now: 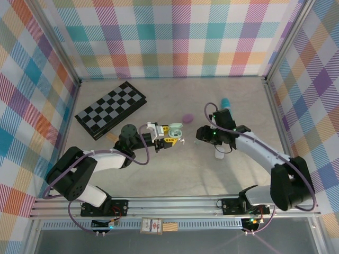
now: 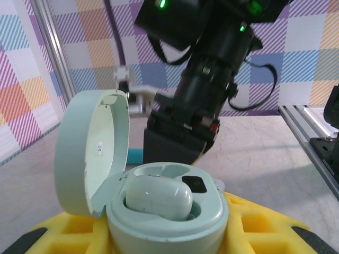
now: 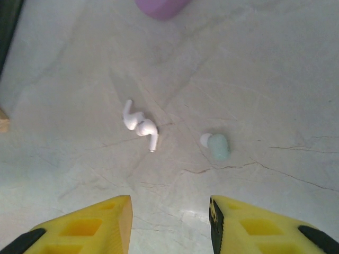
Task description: Insert wireless bluetooth earbuds into charging case
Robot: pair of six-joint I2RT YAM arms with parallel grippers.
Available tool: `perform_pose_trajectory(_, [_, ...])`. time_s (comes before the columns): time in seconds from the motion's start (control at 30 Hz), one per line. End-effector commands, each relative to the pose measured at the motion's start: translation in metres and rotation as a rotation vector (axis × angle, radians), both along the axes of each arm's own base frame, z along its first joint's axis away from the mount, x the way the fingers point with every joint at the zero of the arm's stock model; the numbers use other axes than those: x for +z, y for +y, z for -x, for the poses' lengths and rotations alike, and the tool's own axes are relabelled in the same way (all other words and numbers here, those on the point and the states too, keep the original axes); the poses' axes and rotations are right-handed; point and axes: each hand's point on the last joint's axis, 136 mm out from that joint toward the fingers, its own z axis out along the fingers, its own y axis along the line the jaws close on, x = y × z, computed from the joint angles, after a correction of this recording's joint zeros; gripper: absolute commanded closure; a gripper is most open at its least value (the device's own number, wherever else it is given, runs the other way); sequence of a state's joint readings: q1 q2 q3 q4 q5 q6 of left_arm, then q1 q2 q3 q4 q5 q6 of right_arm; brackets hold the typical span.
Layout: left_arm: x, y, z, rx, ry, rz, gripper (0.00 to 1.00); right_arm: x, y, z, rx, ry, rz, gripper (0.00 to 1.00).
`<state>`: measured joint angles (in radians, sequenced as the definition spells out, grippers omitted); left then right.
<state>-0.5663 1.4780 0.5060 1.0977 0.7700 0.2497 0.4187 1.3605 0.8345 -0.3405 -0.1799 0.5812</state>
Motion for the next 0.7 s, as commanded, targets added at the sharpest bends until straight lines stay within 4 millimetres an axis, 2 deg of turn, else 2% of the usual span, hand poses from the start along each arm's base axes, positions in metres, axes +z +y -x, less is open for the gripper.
perform_pose_trajectory(0.0, [0.012,0.004,0.008,-0.021,-0.073,0.008,0.67,0.003,0.009,-0.013,0.035,-0.03,-0.02,0.57])
perform_pose_trajectory(0.1, [0.012,0.004,0.008,-0.016,-0.07,0.004,0.67,-0.02,0.002,-0.014,0.009,0.04,0.025,0.58])
perform_pose_trajectory(0.2, [0.012,0.005,0.007,-0.01,-0.072,0.0,0.67,-0.033,0.003,-0.015,0.008,0.074,0.031,0.62])
perform_pose_trajectory(0.47, [0.012,0.006,0.007,-0.003,-0.066,-0.01,0.67,-0.053,0.01,-0.023,0.028,0.12,0.035,0.62])
perform_pose_trajectory(0.67, [0.012,0.006,0.007,-0.002,-0.065,-0.011,0.67,-0.062,0.025,-0.029,0.06,0.154,-0.018,0.62])
